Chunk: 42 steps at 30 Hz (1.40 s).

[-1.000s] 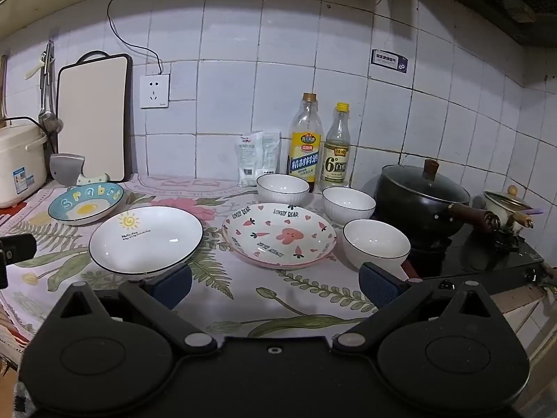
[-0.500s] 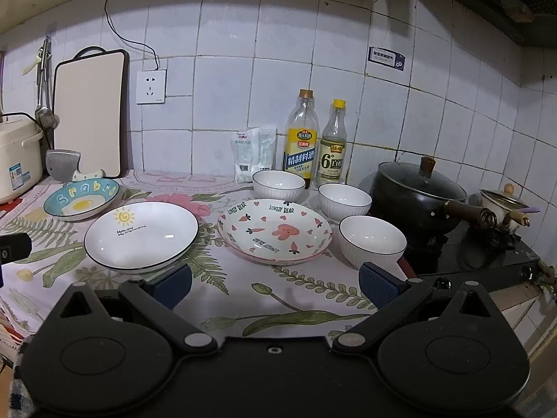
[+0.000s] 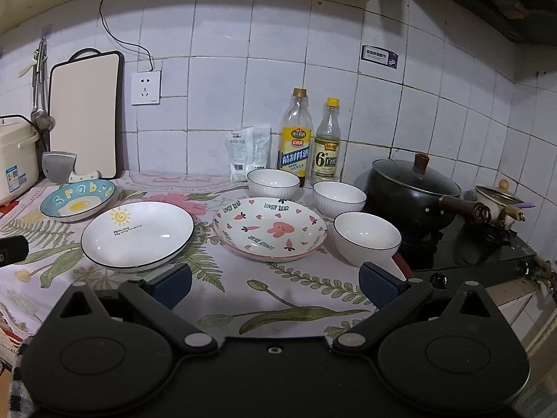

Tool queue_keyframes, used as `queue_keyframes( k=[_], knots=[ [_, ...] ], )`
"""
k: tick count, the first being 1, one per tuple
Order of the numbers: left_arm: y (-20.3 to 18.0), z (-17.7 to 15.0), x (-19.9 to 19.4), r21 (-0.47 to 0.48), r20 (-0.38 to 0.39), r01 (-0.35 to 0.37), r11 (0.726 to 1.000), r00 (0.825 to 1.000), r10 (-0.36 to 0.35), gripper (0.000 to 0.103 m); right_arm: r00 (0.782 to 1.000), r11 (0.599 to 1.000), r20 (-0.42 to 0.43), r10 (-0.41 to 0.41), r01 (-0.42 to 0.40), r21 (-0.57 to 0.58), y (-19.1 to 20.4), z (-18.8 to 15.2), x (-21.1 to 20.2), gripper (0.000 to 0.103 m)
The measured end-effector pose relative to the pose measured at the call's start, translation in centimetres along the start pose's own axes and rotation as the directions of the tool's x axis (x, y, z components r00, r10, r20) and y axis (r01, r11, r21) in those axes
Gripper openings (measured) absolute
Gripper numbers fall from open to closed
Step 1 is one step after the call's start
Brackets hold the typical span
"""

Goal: Organize plates and bowls

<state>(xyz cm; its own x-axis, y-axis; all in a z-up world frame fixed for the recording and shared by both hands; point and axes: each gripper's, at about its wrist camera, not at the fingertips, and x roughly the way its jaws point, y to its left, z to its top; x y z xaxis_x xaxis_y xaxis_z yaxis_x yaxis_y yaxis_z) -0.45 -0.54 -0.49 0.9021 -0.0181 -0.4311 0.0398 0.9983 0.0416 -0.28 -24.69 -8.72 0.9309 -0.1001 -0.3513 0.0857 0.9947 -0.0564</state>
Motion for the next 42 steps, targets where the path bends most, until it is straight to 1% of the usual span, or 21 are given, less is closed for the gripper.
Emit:
queue_keyframes(
  k=[8,15,24,29,35,40,42],
  knots=[
    [0.2,-0.2,0.1,-0.008,0.001,-0.008,1.000,1.000,0.008,0.103,1.000,1.000,0.007,0.007,-0.007,-0.002,0.2,-0.2,-0.1,0.103],
    [0.3,-0.6,0.4,0.004,-0.001,-0.058,0.998,0.998,0.058,0.103,1.000,1.000,0.003,0.013,-0.013,-0.013,0.8,-0.2,0.2,0.103],
    [0.7,-0.6,0.5,-0.008,-0.013,-0.049,0.999,0.999,0.049,0.103,1.000,0.999,-0.004,0.025,-0.025,-0.020,1.1,0.2,0.7,0.103],
    [0.9,-0.1,0.6,-0.006,-0.018,-0.050,0.999,0.999,0.049,0.103,0.999,0.999,-0.008,0.034,-0.034,-0.012,0.9,0.5,1.2,0.103],
    [1.8,1.1,1.0,-0.019,-0.012,-0.040,0.999,0.999,0.039,0.103,0.997,0.998,0.037,0.068,-0.067,-0.022,0.7,1.2,1.4,0.103],
    [3.8,2.5,1.6,-0.106,0.034,0.010,0.994,0.999,-0.006,0.103,0.990,0.992,0.057,0.127,-0.126,-0.021,1.2,1.6,3.3,0.103],
    [4.4,3.1,1.9,-0.116,0.060,0.006,0.993,0.998,0.001,0.103,0.984,0.986,0.073,0.165,-0.163,-0.029,1.6,1.6,4.2,0.103]
  ],
)
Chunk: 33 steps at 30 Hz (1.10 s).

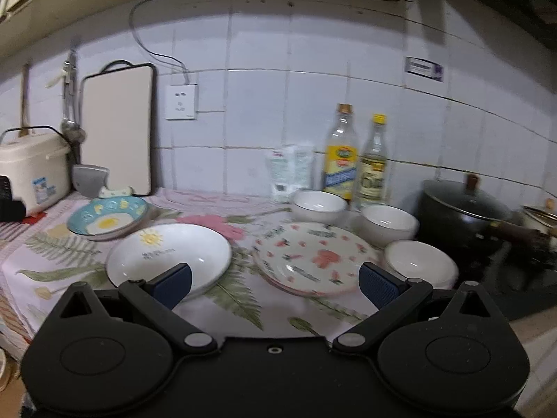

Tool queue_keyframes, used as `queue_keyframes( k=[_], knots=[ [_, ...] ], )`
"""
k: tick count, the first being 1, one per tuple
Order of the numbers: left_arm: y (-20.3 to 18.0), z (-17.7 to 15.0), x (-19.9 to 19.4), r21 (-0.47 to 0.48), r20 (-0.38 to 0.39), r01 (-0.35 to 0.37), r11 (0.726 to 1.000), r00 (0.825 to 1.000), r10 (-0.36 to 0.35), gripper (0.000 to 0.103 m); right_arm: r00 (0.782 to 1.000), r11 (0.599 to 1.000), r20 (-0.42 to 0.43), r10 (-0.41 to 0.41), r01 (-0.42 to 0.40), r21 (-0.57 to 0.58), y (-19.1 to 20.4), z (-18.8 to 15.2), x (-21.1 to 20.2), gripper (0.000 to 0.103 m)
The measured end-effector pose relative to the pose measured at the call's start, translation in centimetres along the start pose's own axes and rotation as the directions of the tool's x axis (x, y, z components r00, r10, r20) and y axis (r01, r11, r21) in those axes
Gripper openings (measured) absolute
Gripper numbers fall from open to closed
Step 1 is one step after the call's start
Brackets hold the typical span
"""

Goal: Organize plates and bowls

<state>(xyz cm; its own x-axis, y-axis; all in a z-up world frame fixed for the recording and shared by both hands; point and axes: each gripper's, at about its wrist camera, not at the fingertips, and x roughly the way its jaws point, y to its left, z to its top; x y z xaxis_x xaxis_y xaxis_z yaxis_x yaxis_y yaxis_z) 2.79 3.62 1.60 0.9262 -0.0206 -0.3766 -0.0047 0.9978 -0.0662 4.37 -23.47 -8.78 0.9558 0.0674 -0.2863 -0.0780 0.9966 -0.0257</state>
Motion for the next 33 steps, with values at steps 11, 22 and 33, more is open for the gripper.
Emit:
queue_keyframes(
  k=[11,22,33],
  knots=[
    [2.1,1.4,7.4,-0.032,-0.078,0.017,0.999,0.997,-0.020,0.101,0.978,0.976,0.008,0.211,-0.210,-0.066,2.3,0.3,8.0,0.102],
    [2.7,-1.9,16.6,-0.070,-0.203,0.047,0.996,0.977,-0.061,0.077,0.922,0.945,-0.207,0.327,-0.318,0.079,1.8,-1.2,16.2,0.088],
    [2.1,-3.7,21.7,-0.096,-0.342,0.086,0.992,0.933,-0.114,0.044,0.879,0.917,-0.276,0.389,-0.339,0.210,1.5,-2.4,20.4,0.049]
  ],
)
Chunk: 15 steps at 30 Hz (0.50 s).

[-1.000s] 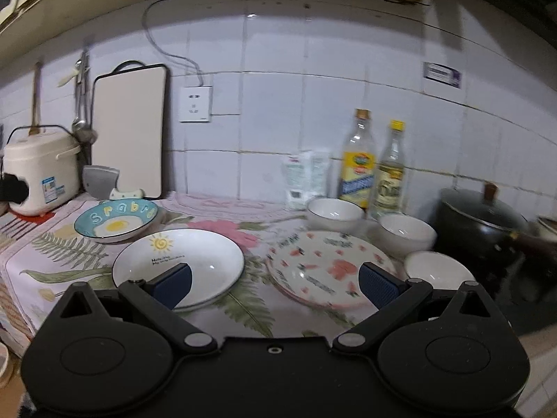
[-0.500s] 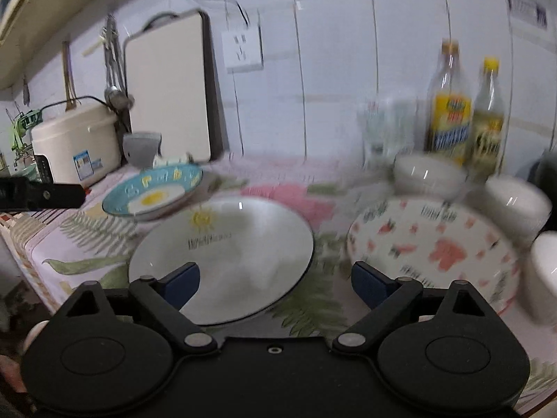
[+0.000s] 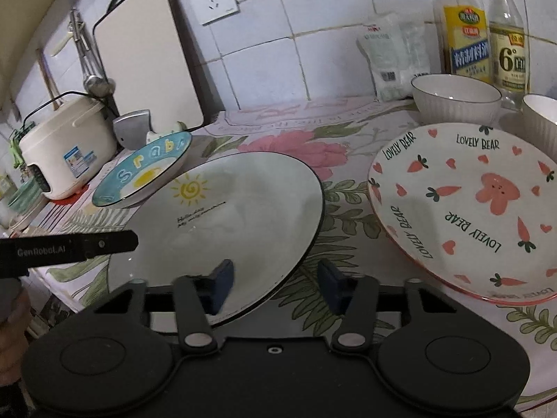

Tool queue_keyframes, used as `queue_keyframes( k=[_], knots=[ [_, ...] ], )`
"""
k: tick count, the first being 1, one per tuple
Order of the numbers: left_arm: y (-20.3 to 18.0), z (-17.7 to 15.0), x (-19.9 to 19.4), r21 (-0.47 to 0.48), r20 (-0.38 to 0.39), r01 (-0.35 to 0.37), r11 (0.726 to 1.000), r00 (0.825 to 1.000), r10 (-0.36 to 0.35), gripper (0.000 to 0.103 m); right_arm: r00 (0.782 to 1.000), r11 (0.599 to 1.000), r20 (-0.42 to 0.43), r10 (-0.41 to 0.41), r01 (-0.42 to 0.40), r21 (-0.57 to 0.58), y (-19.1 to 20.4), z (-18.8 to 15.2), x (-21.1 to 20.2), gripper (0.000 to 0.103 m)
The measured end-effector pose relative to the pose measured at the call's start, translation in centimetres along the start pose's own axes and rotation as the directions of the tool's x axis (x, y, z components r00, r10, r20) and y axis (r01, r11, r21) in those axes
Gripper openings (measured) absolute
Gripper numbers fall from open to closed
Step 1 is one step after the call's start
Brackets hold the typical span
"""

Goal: Organize plates and bowls

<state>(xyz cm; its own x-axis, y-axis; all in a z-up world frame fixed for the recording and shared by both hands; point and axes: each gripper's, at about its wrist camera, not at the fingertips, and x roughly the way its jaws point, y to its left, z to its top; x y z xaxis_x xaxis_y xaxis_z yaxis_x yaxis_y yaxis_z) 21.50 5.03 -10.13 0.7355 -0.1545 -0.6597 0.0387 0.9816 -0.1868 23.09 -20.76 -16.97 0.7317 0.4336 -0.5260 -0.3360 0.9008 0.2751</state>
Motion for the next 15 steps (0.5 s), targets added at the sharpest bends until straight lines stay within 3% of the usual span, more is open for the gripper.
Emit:
queue_keyframes(
  k=[1,3,7,9,15],
  knots=[
    [0.0,-0.1,0.1,0.000,-0.005,0.006,1.000,1.000,-0.006,0.036,1.000,1.000,0.000,0.004,-0.004,0.005,-0.1,0.0,0.1,0.041],
    [0.2,-0.2,0.6,-0.018,-0.030,0.020,1.000,0.999,-0.020,0.034,1.000,1.000,-0.003,0.007,-0.007,0.016,-0.3,-0.1,0.4,0.029],
    [0.8,-0.5,1.6,-0.068,-0.067,0.033,0.997,0.997,-0.037,0.022,1.000,0.999,0.009,0.008,-0.008,0.040,-0.6,-0.3,0.4,0.028],
    [0.8,-0.7,1.9,-0.086,-0.067,0.057,0.995,0.996,-0.063,0.021,1.000,0.999,0.014,0.008,-0.008,0.036,-0.5,-0.3,0.5,0.029],
    [0.6,-0.9,1.8,-0.093,-0.054,0.045,0.995,0.997,-0.050,0.021,1.000,1.000,0.021,-0.010,0.010,-0.005,0.0,-0.3,0.6,0.029]
  ],
)
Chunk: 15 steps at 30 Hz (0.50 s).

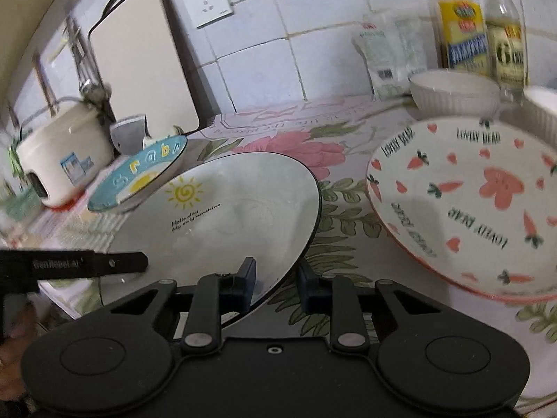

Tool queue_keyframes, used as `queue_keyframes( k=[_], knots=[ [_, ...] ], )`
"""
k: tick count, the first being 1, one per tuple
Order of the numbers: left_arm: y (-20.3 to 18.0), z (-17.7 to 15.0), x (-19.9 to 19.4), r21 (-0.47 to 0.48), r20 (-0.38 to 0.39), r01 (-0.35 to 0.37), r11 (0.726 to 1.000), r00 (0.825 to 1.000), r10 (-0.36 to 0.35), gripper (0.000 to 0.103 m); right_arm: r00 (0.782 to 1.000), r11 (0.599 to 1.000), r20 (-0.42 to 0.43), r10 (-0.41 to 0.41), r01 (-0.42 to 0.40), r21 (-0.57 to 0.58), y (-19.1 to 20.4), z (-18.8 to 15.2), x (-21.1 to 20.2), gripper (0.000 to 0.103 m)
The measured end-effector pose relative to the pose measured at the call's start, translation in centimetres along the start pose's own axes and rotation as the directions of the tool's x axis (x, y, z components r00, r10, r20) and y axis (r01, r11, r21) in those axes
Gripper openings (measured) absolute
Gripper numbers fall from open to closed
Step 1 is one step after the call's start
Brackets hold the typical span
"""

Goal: Organize plates and bowls

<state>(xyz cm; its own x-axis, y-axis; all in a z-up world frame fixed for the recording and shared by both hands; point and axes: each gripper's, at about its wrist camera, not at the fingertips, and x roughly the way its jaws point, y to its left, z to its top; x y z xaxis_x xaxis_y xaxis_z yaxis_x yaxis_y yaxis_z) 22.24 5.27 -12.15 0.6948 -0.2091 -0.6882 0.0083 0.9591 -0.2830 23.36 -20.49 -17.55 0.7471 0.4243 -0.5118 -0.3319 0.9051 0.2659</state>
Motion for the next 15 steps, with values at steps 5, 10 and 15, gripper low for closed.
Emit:
queue_keyframes(
  k=[5,10,15],
  knots=[
    [-0.8,0.0,-0.4,0.065,-0.002,-0.019,0.998,1.000,0.019,0.021,1.000,1.000,-0.005,-0.013,0.013,-0.016,0.2,-0.1,-0.3,0.029],
    [-1.3,0.8,-1.0,0.078,0.007,-0.012,0.997,1.000,0.012,0.021,1.000,1.000,0.005,-0.013,0.013,-0.018,0.1,0.5,-1.0,0.029],
    [-2.1,4.0,-1.1,0.094,0.008,0.008,0.996,1.000,-0.009,0.021,1.000,1.000,0.012,-0.007,0.007,-0.006,-0.2,3.3,-1.2,0.029]
  ],
)
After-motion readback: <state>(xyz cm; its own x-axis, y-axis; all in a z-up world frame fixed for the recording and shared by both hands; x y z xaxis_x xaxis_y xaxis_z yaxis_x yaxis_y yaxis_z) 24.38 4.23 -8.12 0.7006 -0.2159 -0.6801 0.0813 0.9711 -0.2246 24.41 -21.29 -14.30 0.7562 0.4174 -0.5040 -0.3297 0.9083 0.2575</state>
